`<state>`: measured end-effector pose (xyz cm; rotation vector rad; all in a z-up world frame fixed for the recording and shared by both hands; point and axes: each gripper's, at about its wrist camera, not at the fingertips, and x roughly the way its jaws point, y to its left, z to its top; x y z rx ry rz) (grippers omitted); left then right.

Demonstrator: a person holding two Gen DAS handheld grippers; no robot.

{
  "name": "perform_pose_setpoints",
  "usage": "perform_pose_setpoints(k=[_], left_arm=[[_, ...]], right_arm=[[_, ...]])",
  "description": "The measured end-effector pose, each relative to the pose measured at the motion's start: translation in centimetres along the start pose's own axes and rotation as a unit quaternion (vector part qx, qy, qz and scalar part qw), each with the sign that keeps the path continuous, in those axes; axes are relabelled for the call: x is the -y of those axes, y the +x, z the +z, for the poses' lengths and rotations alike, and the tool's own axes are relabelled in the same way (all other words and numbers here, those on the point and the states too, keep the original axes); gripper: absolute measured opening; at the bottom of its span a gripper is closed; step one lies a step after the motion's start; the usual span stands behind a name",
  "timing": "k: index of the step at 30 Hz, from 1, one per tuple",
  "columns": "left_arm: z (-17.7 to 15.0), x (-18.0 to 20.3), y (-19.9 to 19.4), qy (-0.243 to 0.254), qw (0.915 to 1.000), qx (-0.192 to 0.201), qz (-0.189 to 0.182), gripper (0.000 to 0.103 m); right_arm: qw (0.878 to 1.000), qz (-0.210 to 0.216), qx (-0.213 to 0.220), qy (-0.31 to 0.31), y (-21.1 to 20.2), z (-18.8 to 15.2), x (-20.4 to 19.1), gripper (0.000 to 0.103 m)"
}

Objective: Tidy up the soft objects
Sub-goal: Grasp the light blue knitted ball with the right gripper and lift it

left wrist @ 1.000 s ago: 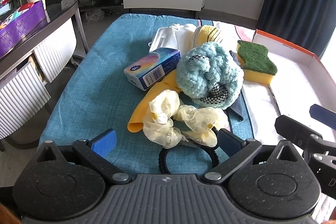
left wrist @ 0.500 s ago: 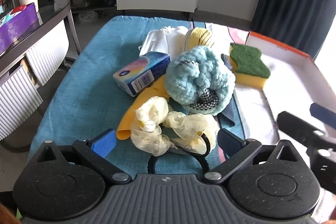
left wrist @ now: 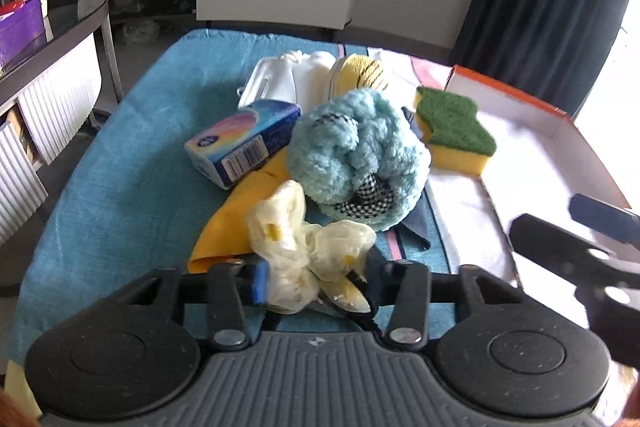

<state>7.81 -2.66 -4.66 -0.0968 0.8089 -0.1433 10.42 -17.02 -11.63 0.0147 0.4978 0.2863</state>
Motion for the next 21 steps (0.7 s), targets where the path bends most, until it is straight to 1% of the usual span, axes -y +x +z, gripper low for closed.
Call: perform_pose_setpoints(k=[4, 7, 11, 13, 15, 17, 19, 20, 21], left_arm=[[-0.2, -1.3, -1.5, -0.013, 0.9999, 0.008, -0.002, 0.035], [-0.4, -2.5, -2.7, -0.023, 0.9996, 0.017, 0.007, 0.034], [-0.1, -4.2, -3.9, -0.044, 0.9981, 0.035, 0.027, 0.034], [0.2, -4.9, -4.1, -0.054, 0.9972, 0.040, 0.033, 0.034], [0.5, -5.3, -4.2, -0.060, 0.9965, 0.045, 0.037, 0.034], [0.6, -5.6, -4.3, -0.063, 0.9962, 0.047, 0.037, 0.034], [0.6, -5.9, -4.3, -0.068, 0.9958, 0.050, 0.037, 0.034], [0.7, -6.0, -4.1, -0.067, 0.9957, 0.050, 0.038, 0.034], [0.7, -6.0, -4.1, -0.068, 0.9957, 0.050, 0.038, 0.034]], right_arm=[[1.000, 0.025, -0.003, -0.019, 0.7, 0.7, -0.9, 0.089], [0.998, 0.047, -0.002, -0.045, 1.7, 1.4, -2.3, 0.089], [0.995, 0.058, -0.012, -0.074, 4.2, 2.2, -4.2, 0.089], [0.994, 0.049, -0.027, -0.094, 5.8, 2.3, -5.4, 0.089], [0.993, 0.060, -0.040, -0.096, 7.1, 2.4, -6.0, 0.089], [0.992, 0.048, -0.053, -0.100, 8.4, 2.3, -6.6, 0.089], [0.992, 0.048, -0.059, -0.097, 9.4, 2.3, -7.0, 0.089], [0.992, 0.052, -0.061, -0.092, 9.6, 2.3, -6.9, 0.087], [0.993, 0.052, -0.059, -0.090, 9.7, 2.3, -7.0, 0.079]])
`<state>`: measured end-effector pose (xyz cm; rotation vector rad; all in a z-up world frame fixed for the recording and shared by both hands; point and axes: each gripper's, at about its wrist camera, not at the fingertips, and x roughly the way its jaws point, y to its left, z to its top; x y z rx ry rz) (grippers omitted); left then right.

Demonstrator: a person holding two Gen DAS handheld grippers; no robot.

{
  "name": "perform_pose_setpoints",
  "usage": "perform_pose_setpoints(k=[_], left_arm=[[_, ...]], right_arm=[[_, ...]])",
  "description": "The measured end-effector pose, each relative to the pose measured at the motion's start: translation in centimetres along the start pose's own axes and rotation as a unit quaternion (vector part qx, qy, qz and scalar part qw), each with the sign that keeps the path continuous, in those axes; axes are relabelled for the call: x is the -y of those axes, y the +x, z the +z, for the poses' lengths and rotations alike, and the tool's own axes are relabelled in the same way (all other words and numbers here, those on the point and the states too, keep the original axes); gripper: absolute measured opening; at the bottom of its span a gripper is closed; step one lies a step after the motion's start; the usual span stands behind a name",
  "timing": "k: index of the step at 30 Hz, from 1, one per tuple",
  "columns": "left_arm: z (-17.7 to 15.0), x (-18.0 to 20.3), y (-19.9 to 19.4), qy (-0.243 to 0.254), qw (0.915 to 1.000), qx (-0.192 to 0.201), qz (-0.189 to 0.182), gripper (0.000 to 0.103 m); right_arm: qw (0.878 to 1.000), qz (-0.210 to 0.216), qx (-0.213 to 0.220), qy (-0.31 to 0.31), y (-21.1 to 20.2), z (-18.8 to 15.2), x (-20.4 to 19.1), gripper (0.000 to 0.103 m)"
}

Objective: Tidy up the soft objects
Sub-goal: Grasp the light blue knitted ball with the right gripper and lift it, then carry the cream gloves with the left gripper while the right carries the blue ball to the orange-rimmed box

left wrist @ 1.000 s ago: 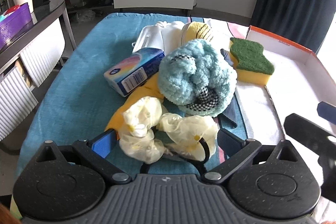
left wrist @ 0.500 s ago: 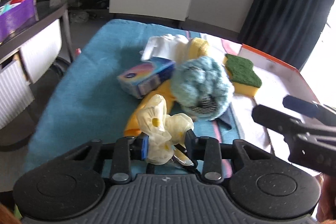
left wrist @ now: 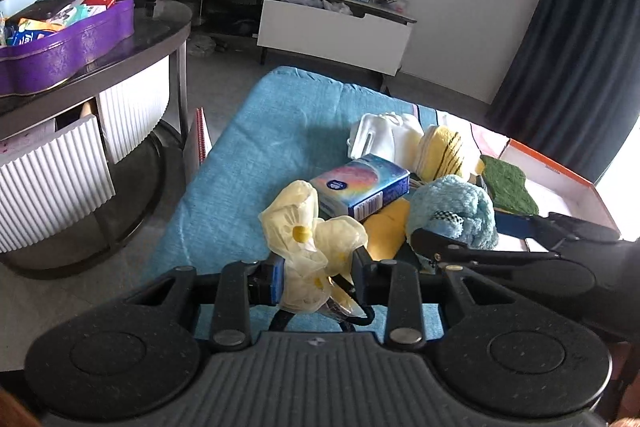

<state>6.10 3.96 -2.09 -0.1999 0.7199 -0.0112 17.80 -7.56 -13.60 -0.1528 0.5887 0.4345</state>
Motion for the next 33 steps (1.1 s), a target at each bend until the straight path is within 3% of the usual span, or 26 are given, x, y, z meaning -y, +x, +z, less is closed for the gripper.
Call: perform_pose_setpoints(k=[3, 6, 23, 33], left_arm=[[0.0, -0.3, -0.5, -0.003, 1.0000, 0.004, -0.003, 0.034], [0.0, -0.5, -1.3, -0.007, 0.9999, 0.012, -0.005, 0.034], [0.2, 1.2, -8.5, 0.016, 0.9977, 0.064, -0.015, 0.034], [0.5, 1.9, -10.2, 0.024, 0.9962, 0.082, -0.018, 0.034]], right_arm=[[1.000, 0.009, 0.003, 0.016, -0.7, 0.1, 0.5, 0.062], [0.999, 0.015, 0.013, 0.029, -2.3, 0.0, 1.2, 0.059], [0.993, 0.008, 0.097, 0.061, -14.1, -0.9, 3.4, 0.059], [0.989, -0.016, 0.119, 0.084, -17.4, -1.7, 5.4, 0.059]])
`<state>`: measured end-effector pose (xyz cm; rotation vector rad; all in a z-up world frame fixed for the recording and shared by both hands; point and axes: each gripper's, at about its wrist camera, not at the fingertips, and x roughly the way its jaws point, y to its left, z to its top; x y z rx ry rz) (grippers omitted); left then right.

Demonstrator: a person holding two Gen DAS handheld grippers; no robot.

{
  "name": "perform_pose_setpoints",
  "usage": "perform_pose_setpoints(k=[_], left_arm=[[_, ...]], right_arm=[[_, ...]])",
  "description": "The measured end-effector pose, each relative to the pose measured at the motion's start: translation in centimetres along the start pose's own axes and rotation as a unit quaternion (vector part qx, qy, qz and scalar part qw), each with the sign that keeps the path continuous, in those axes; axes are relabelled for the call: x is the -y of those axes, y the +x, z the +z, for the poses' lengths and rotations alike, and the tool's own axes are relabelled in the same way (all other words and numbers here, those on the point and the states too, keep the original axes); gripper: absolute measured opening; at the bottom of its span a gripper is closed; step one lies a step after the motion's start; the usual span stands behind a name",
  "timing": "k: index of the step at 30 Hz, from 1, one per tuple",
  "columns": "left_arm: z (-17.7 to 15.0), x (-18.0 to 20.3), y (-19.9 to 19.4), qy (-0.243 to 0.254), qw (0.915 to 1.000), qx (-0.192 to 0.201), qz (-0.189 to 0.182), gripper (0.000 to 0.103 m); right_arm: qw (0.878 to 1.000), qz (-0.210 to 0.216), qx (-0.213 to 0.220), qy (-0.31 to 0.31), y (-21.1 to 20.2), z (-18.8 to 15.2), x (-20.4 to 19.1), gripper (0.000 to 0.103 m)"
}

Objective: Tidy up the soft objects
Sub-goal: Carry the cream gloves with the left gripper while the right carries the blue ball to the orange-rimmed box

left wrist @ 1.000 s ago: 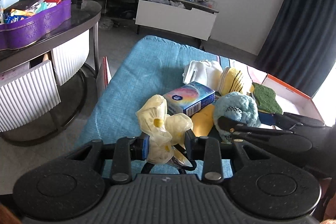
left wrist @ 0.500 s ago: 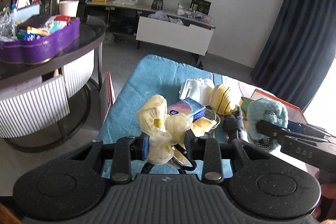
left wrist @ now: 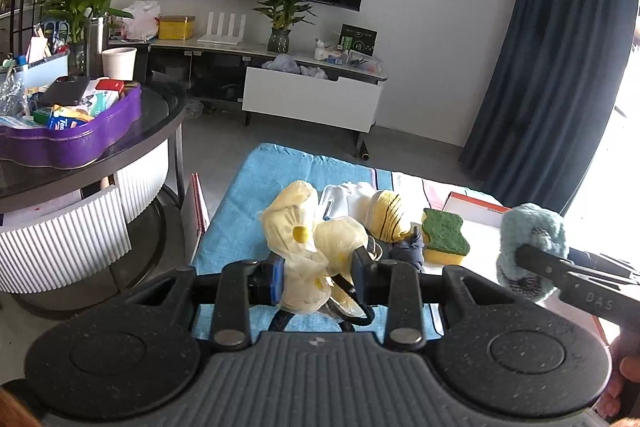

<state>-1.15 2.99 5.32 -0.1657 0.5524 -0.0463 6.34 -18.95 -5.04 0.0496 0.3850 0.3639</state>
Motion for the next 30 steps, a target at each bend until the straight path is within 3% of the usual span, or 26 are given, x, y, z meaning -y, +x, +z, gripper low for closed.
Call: perform_pose_setpoints(k=[7, 30], left_arm=[[0.1, 1.0, 0.5, 0.001, 0.9999, -0.003, -0.012, 0.034], [0.9, 11.4, 7.0, 0.057, 0.9902, -0.035, -0.123, 0.034]], right_arm=[[1.000, -0.017, 0.001, 0.014, -0.2, -0.1, 1.6, 0.059], [0.994, -0.098, 0.011, 0.039, -1.4, 0.5, 8.4, 0.059]])
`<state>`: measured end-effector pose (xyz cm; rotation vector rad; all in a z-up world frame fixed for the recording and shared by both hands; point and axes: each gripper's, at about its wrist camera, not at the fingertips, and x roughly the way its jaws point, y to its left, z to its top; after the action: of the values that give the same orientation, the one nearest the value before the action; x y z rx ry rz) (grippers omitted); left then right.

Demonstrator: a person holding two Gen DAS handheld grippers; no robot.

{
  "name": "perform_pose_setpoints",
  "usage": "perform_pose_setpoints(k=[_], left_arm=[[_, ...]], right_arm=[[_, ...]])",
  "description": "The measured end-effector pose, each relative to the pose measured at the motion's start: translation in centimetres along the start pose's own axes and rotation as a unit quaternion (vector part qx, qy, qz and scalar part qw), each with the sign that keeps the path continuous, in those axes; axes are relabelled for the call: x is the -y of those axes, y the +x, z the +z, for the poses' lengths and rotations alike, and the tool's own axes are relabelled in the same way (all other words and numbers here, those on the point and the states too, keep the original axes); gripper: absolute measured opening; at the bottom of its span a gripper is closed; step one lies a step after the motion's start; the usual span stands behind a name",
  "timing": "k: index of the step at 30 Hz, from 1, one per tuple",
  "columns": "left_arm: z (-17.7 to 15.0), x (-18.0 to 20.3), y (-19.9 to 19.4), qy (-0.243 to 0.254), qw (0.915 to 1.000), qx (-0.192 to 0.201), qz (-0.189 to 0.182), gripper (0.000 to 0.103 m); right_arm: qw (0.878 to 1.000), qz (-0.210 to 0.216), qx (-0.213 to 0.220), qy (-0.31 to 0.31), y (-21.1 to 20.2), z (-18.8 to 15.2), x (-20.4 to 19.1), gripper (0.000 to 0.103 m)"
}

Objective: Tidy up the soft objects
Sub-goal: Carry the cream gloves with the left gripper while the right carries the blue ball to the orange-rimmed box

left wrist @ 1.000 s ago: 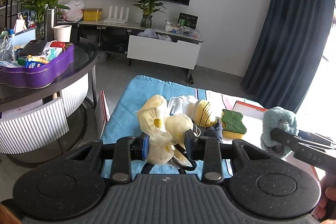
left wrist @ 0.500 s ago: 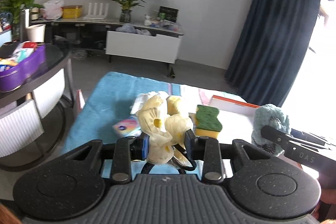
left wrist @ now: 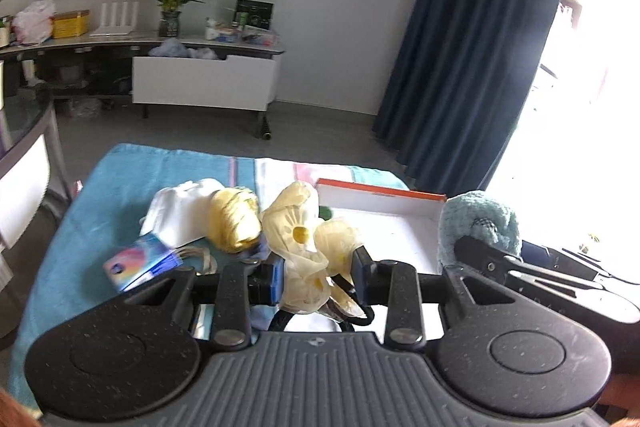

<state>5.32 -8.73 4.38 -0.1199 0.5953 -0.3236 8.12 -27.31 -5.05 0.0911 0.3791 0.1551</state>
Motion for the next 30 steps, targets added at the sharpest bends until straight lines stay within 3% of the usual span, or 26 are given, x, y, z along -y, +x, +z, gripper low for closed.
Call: perform_pose_setpoints(k=[12, 30], left_arm=[[1.4, 3.7, 4.1, 0.024, 0.9990, -0.018, -0.033, 0.034], [2.6, 6.4, 8.3, 0.047, 0.9975, -0.035, -0.040, 0.034]], right_arm=[[0.999, -0.034, -0.004, 0.019, 0.3, 0.7, 3.7, 0.059], [0.998, -0.057, -0.009, 0.028, 2.1, 2.1, 6.8, 0.059]])
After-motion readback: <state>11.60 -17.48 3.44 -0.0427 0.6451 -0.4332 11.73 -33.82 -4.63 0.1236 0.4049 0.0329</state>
